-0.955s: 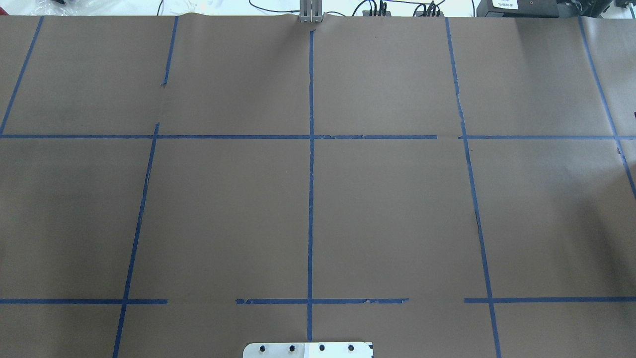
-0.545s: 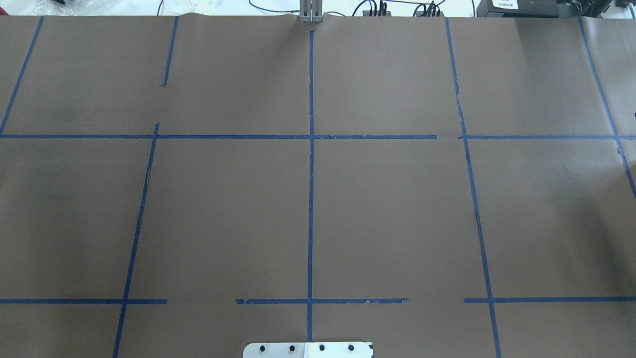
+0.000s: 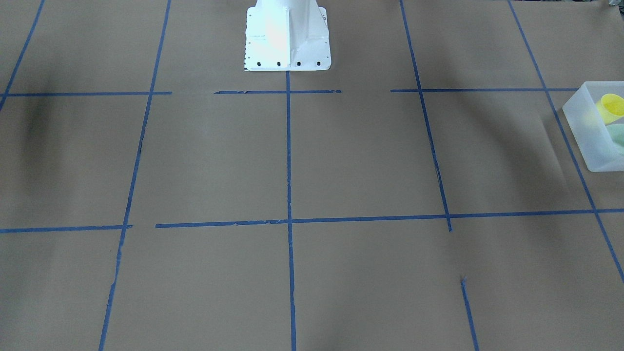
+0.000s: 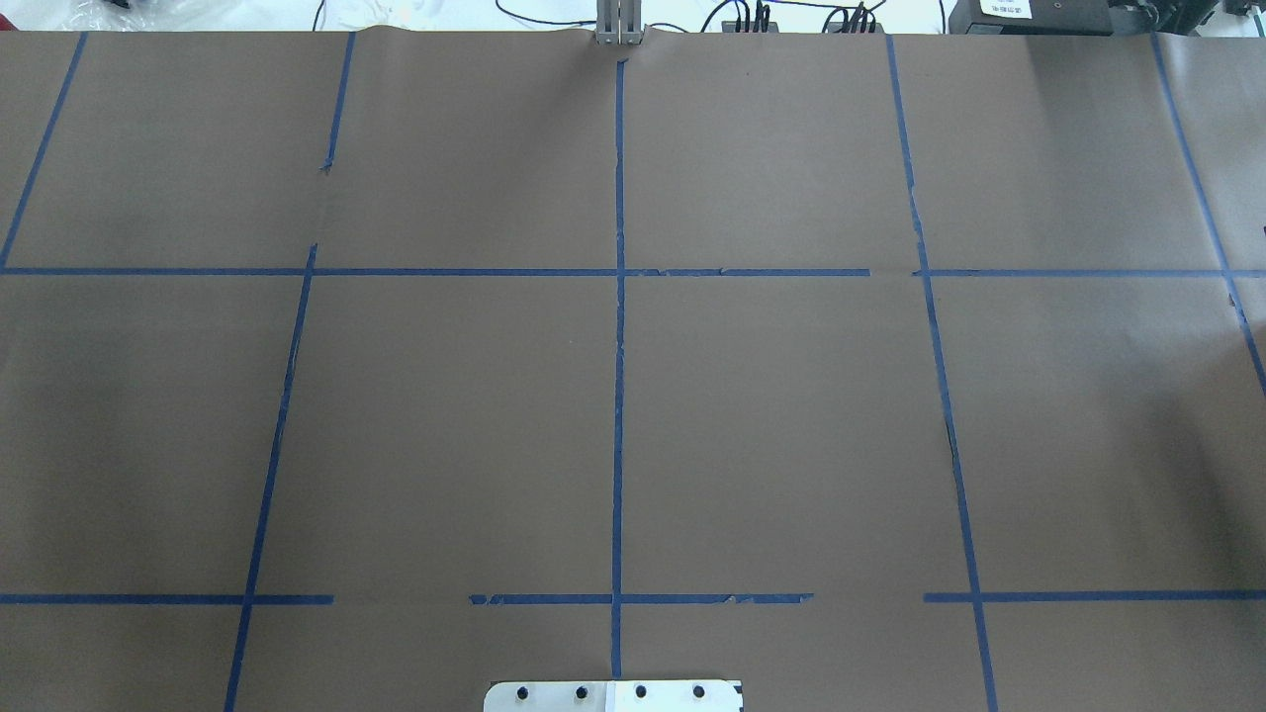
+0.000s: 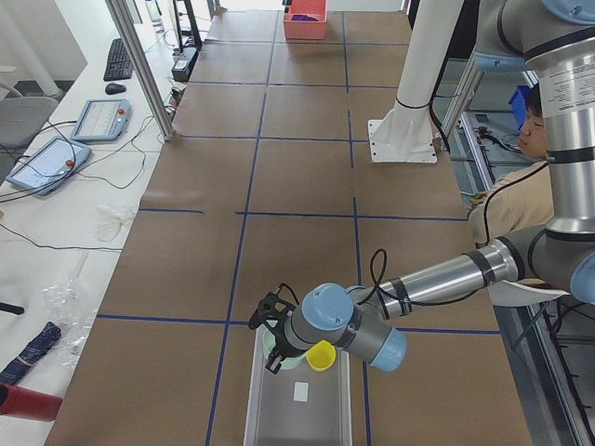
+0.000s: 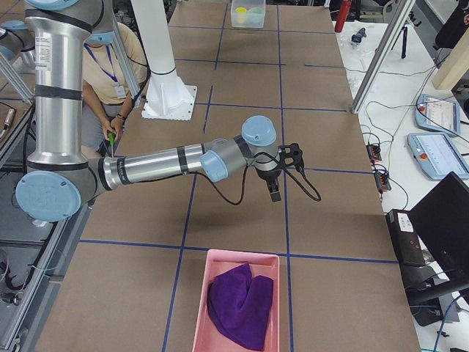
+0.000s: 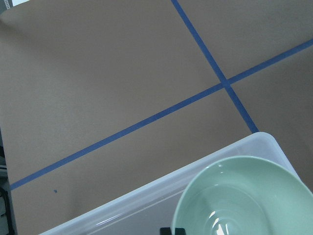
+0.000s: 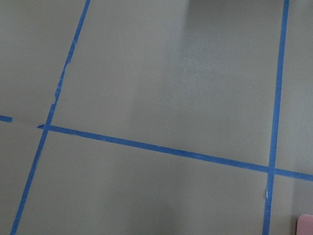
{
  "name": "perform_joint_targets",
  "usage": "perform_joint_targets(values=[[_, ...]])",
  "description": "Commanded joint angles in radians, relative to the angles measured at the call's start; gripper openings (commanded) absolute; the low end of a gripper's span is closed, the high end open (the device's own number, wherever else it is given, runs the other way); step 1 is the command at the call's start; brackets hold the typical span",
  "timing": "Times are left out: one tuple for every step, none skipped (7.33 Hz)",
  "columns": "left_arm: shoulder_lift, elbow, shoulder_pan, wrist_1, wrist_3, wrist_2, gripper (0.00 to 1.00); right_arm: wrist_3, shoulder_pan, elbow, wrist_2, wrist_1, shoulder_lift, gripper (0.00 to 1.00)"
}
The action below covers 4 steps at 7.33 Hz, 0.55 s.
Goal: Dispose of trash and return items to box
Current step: 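Lower the bowl into the clear bin while the right gripper drops the cloth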
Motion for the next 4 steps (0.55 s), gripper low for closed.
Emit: perform_joint_targets(values=[[-0.005,-0.005,0.022,-0.014,-0.007,0.0,0.79,0.001,0.0,-0.006,0.0,0.0,0.001,1.0],[-0.011,-0.039,0.022,0.0,-0.014,-0.005,1.0,-0.002,0.0,-0.008,0.0,0.0,0.004,1.0],[-0.026,-0.091,0.022,0.08,-0.014,-0.006,1.0,-0.002,0.0,-0.008,0.0,-0.001,0.012,1.0],[-0.067,-0.202,0.022,0.312,-0.009,-0.006,1.0,-0.004,0.0,-0.008,-0.008,-0.004,0.015,1.0]])
